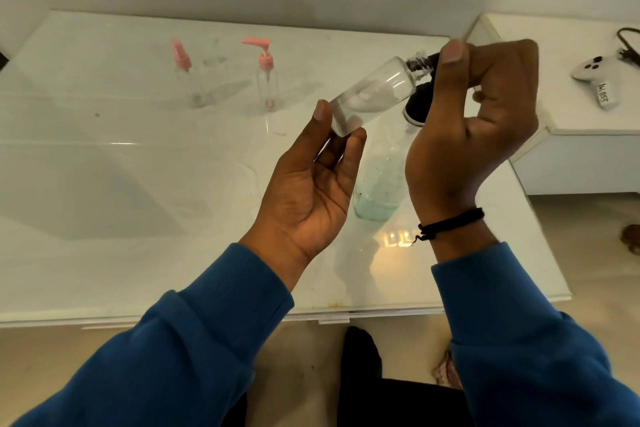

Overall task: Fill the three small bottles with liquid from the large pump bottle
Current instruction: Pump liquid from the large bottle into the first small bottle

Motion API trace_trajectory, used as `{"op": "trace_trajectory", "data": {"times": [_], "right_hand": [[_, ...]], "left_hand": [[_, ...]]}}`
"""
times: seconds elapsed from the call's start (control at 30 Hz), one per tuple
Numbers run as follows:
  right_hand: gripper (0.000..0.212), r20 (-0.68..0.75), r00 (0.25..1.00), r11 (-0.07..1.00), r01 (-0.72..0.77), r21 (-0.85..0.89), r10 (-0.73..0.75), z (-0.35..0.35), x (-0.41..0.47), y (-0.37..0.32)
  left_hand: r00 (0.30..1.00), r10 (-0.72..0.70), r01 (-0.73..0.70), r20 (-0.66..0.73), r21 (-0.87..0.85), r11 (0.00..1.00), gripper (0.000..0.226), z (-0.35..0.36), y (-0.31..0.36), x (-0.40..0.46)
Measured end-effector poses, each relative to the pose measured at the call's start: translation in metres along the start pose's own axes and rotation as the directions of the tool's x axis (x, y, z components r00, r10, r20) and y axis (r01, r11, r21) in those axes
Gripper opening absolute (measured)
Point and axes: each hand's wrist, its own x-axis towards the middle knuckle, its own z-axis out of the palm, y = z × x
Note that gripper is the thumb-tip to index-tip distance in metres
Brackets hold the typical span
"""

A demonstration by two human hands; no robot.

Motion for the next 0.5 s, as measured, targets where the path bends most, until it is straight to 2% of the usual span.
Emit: {"op": "trace_trajectory", "data": {"times": [0.13,0.5], "right_hand": [[0.03,0.009,1.0,1.0,-0.011,0.0,0.011,-0.0013,0.001,0.0017],[0.032,0.015,1.0,1.0,-0.017,-0.009,0.017,-0.0024,0.0043,0.0011]], "left_hand": [[1.0,0.001,-0.001,-0.006,0.003,1.0,0.058,-0.0007,-0.0008,-0.0006],[1.0,0.005,-0.005,0.005,0.006,1.0,0.052,0.0003,-0.0009,-0.0007]]}}
